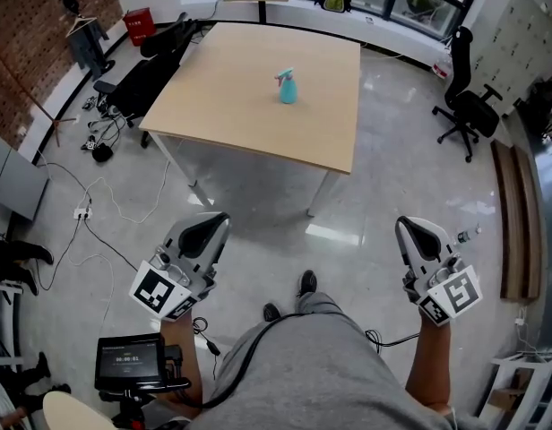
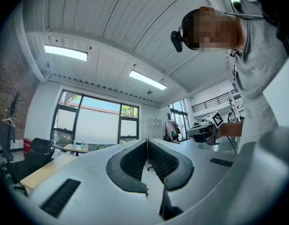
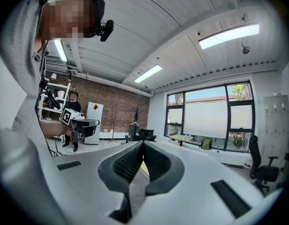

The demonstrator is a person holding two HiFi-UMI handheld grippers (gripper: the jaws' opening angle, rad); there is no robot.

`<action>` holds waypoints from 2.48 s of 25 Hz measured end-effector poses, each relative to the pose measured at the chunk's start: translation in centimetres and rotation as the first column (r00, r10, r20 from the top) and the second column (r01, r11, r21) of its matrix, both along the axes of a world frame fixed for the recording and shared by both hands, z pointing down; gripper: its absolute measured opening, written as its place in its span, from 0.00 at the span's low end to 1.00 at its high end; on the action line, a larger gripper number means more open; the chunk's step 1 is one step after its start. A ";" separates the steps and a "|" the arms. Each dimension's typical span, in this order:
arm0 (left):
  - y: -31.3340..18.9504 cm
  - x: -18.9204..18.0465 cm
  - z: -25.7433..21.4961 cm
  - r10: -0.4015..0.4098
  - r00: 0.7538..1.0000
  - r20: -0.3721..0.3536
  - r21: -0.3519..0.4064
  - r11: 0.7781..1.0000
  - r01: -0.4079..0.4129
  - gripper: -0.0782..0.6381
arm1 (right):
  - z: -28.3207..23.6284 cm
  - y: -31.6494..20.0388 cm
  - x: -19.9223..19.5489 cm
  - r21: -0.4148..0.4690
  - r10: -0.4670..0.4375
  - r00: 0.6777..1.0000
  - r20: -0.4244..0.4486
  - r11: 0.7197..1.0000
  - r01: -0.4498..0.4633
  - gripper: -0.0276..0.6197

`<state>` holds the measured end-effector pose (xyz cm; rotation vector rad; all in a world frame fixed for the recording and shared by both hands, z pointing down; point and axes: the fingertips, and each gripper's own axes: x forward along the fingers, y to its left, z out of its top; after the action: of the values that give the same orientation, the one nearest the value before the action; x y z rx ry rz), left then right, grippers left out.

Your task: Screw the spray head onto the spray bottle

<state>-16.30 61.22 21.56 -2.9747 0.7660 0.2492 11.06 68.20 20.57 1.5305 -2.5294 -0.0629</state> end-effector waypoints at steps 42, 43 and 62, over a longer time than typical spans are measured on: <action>-61.4 20.3 25.9 0.074 0.979 0.190 -0.348 0.938 -0.003 0.35 | 6.5 -57.3 11.6 -0.119 -0.022 0.997 0.077 0.992 0.031 0.05; -62.6 20.8 27.7 0.087 0.973 0.213 -0.361 0.933 -0.004 0.44 | 6.8 -58.1 11.5 -0.131 -0.017 0.996 0.082 0.991 0.027 0.05; -74.1 34.2 42.7 0.098 0.886 0.453 -0.330 0.942 0.065 0.72 | 11.1 -65.1 13.9 -0.319 -0.033 0.999 0.012 0.947 0.035 0.05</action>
<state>17.90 -12.86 64.22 -3.1371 0.7797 -0.6443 24.94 3.12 31.66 1.3598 -2.4226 0.3314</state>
